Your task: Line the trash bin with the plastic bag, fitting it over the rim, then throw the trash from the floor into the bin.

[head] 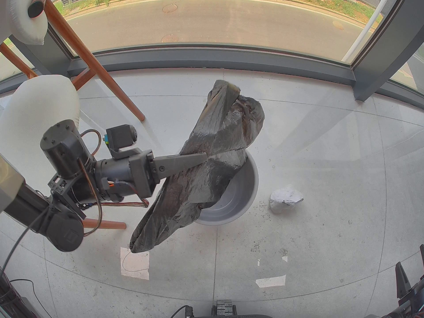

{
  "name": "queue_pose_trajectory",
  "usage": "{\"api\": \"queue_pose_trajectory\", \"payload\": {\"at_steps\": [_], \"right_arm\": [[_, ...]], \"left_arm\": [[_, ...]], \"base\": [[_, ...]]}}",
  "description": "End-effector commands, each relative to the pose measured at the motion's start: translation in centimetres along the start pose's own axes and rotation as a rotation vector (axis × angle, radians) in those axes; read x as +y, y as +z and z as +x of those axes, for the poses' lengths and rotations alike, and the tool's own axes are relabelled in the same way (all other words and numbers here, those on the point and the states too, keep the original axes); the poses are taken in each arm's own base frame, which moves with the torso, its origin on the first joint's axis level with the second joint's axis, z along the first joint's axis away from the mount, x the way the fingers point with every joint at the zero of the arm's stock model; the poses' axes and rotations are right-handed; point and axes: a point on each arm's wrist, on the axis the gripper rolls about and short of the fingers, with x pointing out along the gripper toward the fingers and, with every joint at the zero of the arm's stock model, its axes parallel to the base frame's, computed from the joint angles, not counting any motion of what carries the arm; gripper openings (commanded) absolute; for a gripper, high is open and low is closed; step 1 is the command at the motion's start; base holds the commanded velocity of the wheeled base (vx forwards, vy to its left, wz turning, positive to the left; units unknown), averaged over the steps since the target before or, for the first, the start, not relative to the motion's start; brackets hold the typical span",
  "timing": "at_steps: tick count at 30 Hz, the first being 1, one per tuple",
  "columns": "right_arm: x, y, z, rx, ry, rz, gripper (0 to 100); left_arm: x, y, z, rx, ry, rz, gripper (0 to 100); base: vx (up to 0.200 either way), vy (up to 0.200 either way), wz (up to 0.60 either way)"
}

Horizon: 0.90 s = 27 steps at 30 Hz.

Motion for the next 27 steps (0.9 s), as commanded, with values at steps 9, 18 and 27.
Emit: {"api": "queue_pose_trajectory", "payload": {"at_steps": [9, 18, 27], "right_arm": [[0.0, -0.5, 0.1, 0.008, 0.002, 0.000, 100], [0.0, -0.5, 0.1, 0.008, -0.005, -0.006, 100], [0.1, 5.5, -1.3, -0.218, 0.078, -0.009, 100]], "left_arm": [[-1.1, -3.5, 0.1, -0.069, 0.091, -0.015, 0], [-1.2, -3.3, 0.2, -0.079, 0.088, 0.009, 0], [-2.8, -1.1, 0.8, -0.202, 0.135, 0.136, 0]], "base": [[0.000, 0.000, 0.00], [0.000, 0.000, 0.00], [0.000, 0.000, 0.00]]}}
